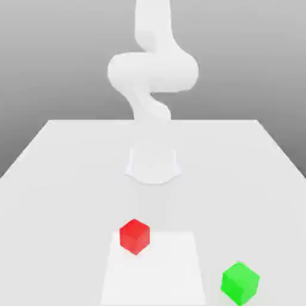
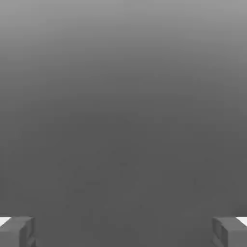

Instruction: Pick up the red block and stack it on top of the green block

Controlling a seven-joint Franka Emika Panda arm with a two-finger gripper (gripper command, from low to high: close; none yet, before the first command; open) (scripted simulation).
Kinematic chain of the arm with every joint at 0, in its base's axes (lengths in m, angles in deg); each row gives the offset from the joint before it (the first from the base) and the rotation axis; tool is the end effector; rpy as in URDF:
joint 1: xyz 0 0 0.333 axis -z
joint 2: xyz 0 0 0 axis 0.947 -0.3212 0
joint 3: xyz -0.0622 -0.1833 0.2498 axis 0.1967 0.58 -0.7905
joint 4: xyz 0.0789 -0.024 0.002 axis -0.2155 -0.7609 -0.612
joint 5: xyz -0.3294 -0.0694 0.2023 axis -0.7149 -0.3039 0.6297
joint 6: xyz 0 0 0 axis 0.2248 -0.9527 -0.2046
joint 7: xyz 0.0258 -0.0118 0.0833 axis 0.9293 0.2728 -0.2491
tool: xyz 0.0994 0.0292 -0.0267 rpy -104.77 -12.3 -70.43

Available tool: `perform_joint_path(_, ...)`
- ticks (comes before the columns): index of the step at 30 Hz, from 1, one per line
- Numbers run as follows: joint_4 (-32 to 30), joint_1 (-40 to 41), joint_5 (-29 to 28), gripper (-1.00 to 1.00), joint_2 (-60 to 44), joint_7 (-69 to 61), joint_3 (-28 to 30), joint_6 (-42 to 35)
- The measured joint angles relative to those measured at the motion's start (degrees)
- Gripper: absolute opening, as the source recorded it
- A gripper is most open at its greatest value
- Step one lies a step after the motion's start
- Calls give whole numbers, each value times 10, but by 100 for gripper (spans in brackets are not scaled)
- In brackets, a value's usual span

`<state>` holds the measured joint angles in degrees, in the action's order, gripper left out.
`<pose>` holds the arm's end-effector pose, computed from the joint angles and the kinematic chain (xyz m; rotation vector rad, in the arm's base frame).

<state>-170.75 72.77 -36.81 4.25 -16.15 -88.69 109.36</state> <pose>0.3746 -0.0011 0.6611 -2.4576 1.1306 -0.9397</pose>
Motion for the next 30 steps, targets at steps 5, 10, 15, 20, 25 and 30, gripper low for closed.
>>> perform_joint_path(5, -82, 34, -2, 0, -93, 74, -21, 68)
perform_joint_path(10, -164, 65, -3, 0, -186, 148, -35, 136)
perform_joint_path(15, -252, 91, 1, 0, -292, 227, -42, 211)
perform_joint_path(20, -295, 101, 12, 0, -430, 271, -39, 317)
perform_joint_path(25, -285, 74, -16, -100, -530, 293, -5, 401)
perform_joint_path(30, -285, 74, -17, -100, -530, 294, -5, 402)
